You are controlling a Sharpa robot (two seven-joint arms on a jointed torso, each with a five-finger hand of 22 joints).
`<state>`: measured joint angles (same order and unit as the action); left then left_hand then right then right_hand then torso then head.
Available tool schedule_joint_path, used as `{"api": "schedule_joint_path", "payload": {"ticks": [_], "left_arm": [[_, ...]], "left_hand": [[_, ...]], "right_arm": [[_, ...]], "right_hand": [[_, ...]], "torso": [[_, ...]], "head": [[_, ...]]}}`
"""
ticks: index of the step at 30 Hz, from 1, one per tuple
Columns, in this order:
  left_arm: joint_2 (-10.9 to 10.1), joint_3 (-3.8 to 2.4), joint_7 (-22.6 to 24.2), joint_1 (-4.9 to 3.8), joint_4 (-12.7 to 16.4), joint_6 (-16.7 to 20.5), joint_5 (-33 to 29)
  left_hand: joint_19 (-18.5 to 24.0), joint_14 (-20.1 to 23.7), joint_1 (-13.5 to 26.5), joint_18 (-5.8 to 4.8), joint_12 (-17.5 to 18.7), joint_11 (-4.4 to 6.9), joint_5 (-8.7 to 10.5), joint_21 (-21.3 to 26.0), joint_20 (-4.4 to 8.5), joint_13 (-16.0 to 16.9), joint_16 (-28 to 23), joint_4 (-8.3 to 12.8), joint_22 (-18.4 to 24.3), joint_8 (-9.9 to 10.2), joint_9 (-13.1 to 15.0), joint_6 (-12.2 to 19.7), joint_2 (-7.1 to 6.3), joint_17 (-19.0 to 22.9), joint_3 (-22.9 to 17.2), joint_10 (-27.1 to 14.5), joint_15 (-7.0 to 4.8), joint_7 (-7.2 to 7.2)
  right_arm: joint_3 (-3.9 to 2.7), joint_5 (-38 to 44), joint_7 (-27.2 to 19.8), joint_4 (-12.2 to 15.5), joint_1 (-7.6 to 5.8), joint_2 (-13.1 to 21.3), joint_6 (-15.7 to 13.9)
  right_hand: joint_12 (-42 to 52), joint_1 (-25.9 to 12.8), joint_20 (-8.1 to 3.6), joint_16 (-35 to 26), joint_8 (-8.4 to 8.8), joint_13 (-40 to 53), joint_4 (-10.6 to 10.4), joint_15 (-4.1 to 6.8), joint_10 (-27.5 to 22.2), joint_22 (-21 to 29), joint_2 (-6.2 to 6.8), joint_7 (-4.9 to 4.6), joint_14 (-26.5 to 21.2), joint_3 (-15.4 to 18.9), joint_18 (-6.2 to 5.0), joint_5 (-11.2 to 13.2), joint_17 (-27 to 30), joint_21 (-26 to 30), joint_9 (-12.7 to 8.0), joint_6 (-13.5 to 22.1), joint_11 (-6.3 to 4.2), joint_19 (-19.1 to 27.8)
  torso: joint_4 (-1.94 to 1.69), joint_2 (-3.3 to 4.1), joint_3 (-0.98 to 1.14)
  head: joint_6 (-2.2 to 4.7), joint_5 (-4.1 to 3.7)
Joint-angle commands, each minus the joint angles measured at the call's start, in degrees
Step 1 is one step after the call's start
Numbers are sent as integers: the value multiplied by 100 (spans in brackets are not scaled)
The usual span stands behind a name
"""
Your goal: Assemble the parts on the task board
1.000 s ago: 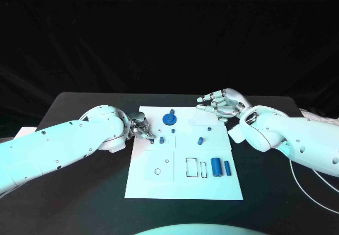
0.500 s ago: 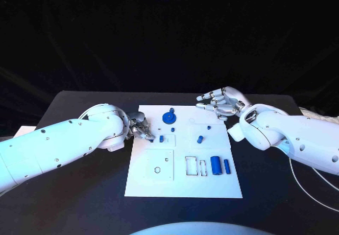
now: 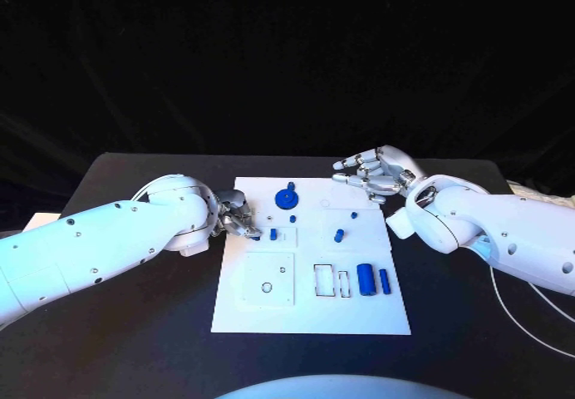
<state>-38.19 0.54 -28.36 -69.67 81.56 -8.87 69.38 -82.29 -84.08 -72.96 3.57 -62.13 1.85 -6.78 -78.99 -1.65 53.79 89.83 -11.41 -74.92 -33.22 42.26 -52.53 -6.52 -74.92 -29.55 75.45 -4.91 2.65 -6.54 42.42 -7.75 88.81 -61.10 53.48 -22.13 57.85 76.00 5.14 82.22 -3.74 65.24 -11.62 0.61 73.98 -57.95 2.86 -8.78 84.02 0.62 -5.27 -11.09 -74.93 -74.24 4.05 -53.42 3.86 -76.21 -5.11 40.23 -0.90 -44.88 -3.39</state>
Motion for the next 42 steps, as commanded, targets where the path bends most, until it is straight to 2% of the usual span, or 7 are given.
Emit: {"api": "schedule_joint_path", "payload": {"ticks": [1, 6, 11, 19, 22, 31, 42], "left_arm": [[40, 22, -63, 26, -16, -235, 12], [92, 22, -122, 25, -81, -210, -33], [165, 22, -178, 22, -162, -219, -112], [291, 22, -307, 14, -250, -326, -169], [337, 22, -382, 11, -281, -348, -172], [380, 22, -512, 9, -313, -391, -160], [395, 21, -597, 8, -333, -356, -138]], "left_hand": [[-21, -592, -27, 4, 12, 11, -16, -20, 12, 12, 17, 559, -62, -36, 10, -22, -33, -1508, -611, 50, 0, -53], [-25, -592, 48, 2, 3, 16, -10, -23, 14, 16, 17, 517, -72, -73, 32, -67, -52, -1508, -653, 67, -2, -61], [-46, -592, 198, -5, -21, 39, 0, -44, 25, 30, 17, 446, -108, -133, 82, -130, -124, -1508, -654, 100, -20, -98], [-88, -592, 555, -20, -62, 81, 5, -89, 57, 58, 17, 286, -179, -163, 109, -239, -255, -1508, -528, 155, -55, -150], [-115, -592, 756, -31, -93, 97, 3, -121, 71, 85, 17, 178, -226, -175, 118, -298, -261, -1508, -449, 186, -69, -170], [-152, -592, 918, -46, -144, 118, 3, -167, 89, 134, 17, 121, -293, -188, 130, -364, -299, -1508, -339, 232, -87, -195], [-187, -592, 1113, -60, -183, 136, 5, -208, 106, 171, 17, 30, -353, -199, 141, -441, -324, -1508, -177, 280, -103, -216]], "right_arm": [[0, 21, -36, 5, 5, -3, 78], [0, 24, -29, 3, 5, -4, 83], [0, 25, -23, 6, 5, -6, 95], [0, 25, -14, 11, 5, -7, 114], [0, 25, -10, 14, 5, -7, 117], [0, 26, -8, 11, 4, -9, 125], [1, 26, -10, 1, 4, -22, 130]], "right_hand": [[-37, 20, 4, -20, -11, -5, 11, 15, -45, 3, -54, -11, 314, 36, -82, -38, -222, 34, 5, -19, -11, 25], [-37, 20, 4, -20, -11, -5, 11, 15, -45, 3, -54, -11, 314, 36, -82, -38, -222, 34, 5, -19, -11, 25], [-37, 20, 4, -20, -11, -5, 11, 15, -45, 3, -54, -11, 314, 36, -82, -38, -222, 34, 5, -19, -11, 25], [-37, 20, 4, -20, -11, -5, 11, 15, -45, 3, -54, -11, 314, 36, -82, -38, -222, 34, 5, -19, -11, 25], [-46, 23, 4, -26, -11, -13, 12, 15, -50, 10, -61, -10, 312, 37, -83, -40, -214, 39, 5, -20, -12, 27], [-53, 25, 3, -31, -12, -19, 13, 15, -53, 16, -67, -10, 311, 38, -84, -41, -207, 43, 5, -20, -12, 29], [-50, 28, 3, -31, -12, -18, 15, 15, -52, 19, -69, -10, 311, 40, -85, -43, -207, 45, 5, -21, -12, 30]], "torso": [[3, -3, 3], [-2, -2, 3], [10, -3, 10], [10, 2, 10], [8, -1, 9], [-4, -1, 5], [-1, -2, -2]], "head": [[-1, 6], [6, -1], [15, -1], [14, -7], [18, -9], [5, -23], [-5, -25]]}}
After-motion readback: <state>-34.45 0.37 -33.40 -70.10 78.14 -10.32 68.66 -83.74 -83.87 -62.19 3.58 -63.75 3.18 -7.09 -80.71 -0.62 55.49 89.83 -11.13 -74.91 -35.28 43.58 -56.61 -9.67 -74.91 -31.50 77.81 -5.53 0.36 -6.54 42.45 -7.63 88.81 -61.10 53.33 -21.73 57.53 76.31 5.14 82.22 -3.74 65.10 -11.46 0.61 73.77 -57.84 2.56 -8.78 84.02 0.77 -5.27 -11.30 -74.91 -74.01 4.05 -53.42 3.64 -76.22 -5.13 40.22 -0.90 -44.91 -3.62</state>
